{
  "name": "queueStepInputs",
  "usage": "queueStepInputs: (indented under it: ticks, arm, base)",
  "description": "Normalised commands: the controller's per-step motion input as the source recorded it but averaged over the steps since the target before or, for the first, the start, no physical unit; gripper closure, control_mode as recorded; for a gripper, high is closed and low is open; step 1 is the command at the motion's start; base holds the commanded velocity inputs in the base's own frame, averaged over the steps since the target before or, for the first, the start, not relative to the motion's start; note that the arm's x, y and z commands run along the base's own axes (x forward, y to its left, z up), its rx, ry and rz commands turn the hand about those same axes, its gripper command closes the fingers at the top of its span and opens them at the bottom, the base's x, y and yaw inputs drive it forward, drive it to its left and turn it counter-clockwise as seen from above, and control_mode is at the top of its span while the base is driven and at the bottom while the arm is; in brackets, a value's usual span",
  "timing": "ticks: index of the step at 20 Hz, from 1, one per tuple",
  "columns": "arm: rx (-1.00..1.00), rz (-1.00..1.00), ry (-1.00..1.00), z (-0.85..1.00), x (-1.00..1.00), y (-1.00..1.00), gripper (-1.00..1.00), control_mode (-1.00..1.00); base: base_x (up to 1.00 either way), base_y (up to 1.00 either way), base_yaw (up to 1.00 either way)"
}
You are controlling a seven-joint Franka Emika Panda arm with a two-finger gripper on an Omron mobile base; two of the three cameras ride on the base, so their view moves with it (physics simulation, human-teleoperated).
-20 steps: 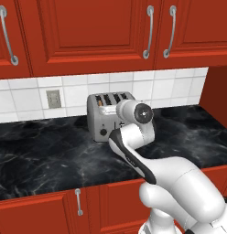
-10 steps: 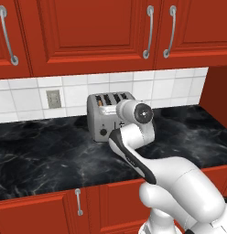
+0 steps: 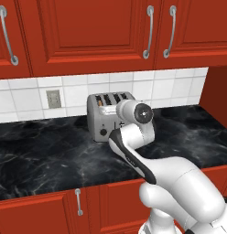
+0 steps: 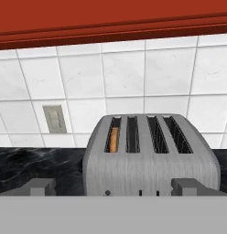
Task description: Start the toaster. Once the lever pops up, take the bread to the plate on the dining counter.
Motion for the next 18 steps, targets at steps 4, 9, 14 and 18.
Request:
queueStepInputs:
  ticks: [4, 9, 14, 18]
  arm:
    - [0.0, 0.0, 0.0, 0.0, 0.0, 0.0, -1.0, -1.0]
    - [0.0, 0.0, 0.0, 0.0, 0.0, 0.0, -1.0, -1.0]
    - [0.0, 0.0, 0.0, 0.0, 0.0, 0.0, -1.0, -1.0]
    - [0.0, 0.0, 0.0, 0.0, 0.0, 0.0, -1.0, -1.0]
  base:
    - [0.0, 0.0, 0.0]
    - [0.0, 0.0, 0.0]
    - [0.0, 0.0, 0.0]
    - [0.0, 0.0, 0.0]
